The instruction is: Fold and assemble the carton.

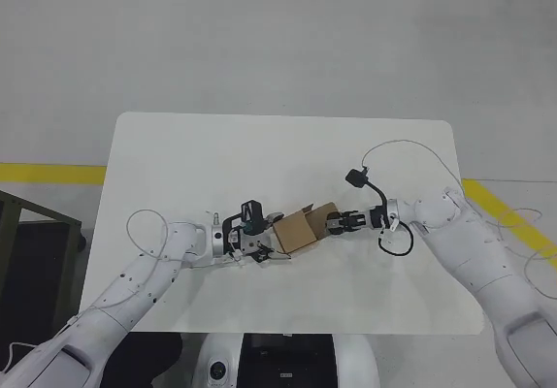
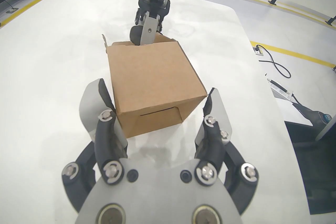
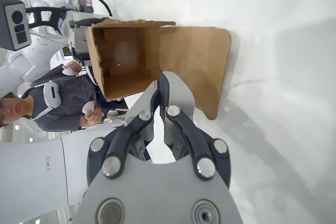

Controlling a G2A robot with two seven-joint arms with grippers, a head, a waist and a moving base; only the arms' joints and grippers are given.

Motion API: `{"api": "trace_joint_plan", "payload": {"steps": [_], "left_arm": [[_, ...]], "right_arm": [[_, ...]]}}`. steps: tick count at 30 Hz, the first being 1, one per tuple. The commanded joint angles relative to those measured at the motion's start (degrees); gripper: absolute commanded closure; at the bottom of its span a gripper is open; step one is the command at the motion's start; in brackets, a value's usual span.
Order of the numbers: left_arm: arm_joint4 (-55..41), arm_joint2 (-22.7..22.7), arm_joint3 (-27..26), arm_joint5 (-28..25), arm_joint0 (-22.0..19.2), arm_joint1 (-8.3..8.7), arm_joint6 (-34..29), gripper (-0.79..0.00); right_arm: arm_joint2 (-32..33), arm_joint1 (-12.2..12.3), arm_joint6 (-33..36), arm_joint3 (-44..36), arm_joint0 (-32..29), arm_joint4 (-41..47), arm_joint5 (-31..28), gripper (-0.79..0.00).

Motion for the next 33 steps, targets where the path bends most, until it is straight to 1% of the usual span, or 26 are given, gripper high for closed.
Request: {"api": "trace_joint_plan", "payload": {"steps": [1,8,16,19,23,33], "left_arm": [[-0.01,0.05,0.04,0.02,0.02,-0.03,-0.18,-0.643],[-0.17,0.12,0.00,-0.10,-0.11,-0.17,-0.24,-0.640],[0.00,0.13,0.23,-0.51,-0.36,-0.26,-0.47,-0.650],[-0.02,0.32,0.33,-0.54,-0.43,-0.36,-0.45,-0.659],[-0.01,0.81,0.65,-0.41,-0.65,-0.60,-0.35,-0.665],[0.09,0.97,1.66,-0.11,-0.96,-0.84,0.26,-0.674]], "right_arm": [[-0.23,-0.17,0.76,-0.37,0.03,0.38,-0.04,0.000],[-2.41,-1.75,1.09,-0.42,0.15,1.76,0.19,0.000],[-3.82,-3.43,2.02,2.49,0.89,4.71,-0.61,0.000],[-3.93,-3.81,2.32,3.34,0.40,6.26,-0.81,0.000],[-4.02,-4.23,1.10,3.81,-0.67,7.45,-0.10,0.000],[-3.61,-4.77,-0.07,3.05,-3.10,9.67,0.94,0.000]]}}
